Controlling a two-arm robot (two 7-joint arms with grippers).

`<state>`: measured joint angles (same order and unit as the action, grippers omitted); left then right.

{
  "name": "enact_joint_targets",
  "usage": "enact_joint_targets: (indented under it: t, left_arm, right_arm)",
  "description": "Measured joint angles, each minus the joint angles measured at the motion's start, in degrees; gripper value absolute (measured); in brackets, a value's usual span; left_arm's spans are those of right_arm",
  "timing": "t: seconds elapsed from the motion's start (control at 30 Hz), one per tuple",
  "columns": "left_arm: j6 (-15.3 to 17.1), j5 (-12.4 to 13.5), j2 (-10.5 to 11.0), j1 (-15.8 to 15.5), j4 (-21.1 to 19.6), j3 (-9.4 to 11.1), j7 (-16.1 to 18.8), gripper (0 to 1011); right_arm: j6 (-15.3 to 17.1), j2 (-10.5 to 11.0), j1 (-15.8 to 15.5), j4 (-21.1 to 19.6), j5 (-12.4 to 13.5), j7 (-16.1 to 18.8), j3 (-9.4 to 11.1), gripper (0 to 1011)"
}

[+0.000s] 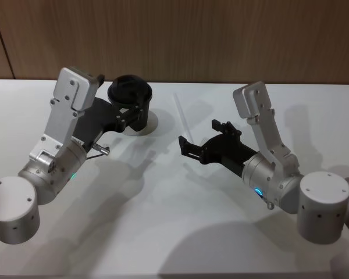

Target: Pick up the straw with one hand, pass it to the other hand, and insert it into the cup.

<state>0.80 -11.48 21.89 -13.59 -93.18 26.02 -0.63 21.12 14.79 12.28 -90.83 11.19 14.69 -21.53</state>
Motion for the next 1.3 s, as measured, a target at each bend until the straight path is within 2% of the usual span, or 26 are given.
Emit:
enact_joint_targets:
  t: [0.43, 0.7, 1.0, 1.3]
  left_arm:
    - [0.0, 0.0, 0.0, 0.0, 0.0, 0.0, 0.0, 1002]
    - [0.0, 0.0, 0.0, 0.0, 0.0, 0.0, 0.0, 1002]
    - [0.0, 0.0, 0.0, 0.0, 0.0, 0.0, 0.0, 1002]
    - [0.0, 0.0, 0.0, 0.0, 0.0, 0.0, 0.0, 1002]
  right_arm:
    - [-1.6, -1.7, 3.3, 4.8, -1.5, 0.8, -1.0, 1008]
    - [-3.2, -2.4, 4.8, 7.9, -3.4, 0.6, -1.7, 1009]
    - [-3.5, -2.8, 5.0, 9.1, -4.8, -0.1, -2.1, 1008]
    - [-1.7, -4.0, 4.3, 9.5, -4.8, -1.5, -0.9, 1008]
